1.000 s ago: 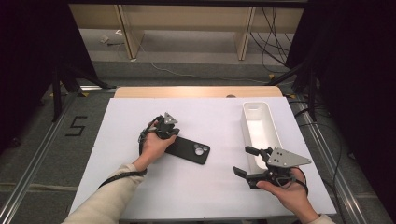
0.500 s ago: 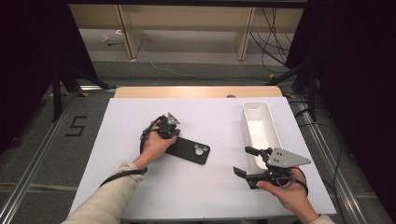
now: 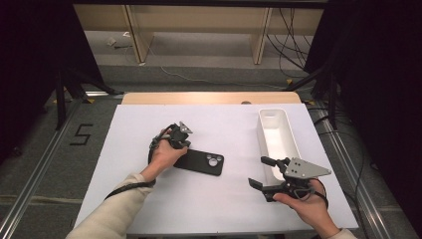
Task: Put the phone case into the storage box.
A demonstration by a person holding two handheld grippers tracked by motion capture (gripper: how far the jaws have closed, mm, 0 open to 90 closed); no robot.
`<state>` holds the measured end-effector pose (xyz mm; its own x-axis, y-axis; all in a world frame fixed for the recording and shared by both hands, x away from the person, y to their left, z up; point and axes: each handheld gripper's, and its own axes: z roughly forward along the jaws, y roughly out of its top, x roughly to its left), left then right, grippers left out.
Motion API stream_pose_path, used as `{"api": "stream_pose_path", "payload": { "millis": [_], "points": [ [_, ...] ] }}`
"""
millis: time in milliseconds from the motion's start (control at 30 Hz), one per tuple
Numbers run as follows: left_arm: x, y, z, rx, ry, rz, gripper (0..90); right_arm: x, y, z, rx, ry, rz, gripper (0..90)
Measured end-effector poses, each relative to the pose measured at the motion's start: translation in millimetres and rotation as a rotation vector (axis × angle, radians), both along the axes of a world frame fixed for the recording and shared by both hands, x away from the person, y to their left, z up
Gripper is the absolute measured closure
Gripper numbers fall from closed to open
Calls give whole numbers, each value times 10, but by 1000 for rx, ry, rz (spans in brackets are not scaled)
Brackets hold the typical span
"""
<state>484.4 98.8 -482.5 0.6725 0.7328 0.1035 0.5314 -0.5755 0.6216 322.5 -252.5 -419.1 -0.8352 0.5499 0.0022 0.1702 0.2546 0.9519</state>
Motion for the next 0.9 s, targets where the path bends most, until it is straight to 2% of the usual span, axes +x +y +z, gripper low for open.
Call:
{"api": "stream_pose_path", "payload": {
  "millis": [333,500,667,900],
  "points": [
    [-127,48,45,18,64,-24,898,-2,3,-1,-1,2,-1,200],
    [-214,48,59,34,79,-41,898,1,-1,-1,-1,1,-2,200],
    [-308,77,66,32,95,-56,898,-3,-2,5,-1,-2,-5,200],
    [-425,99,73,42,101,-75,898,3,-24,18,3,-10,-13,201]
  ]
}}
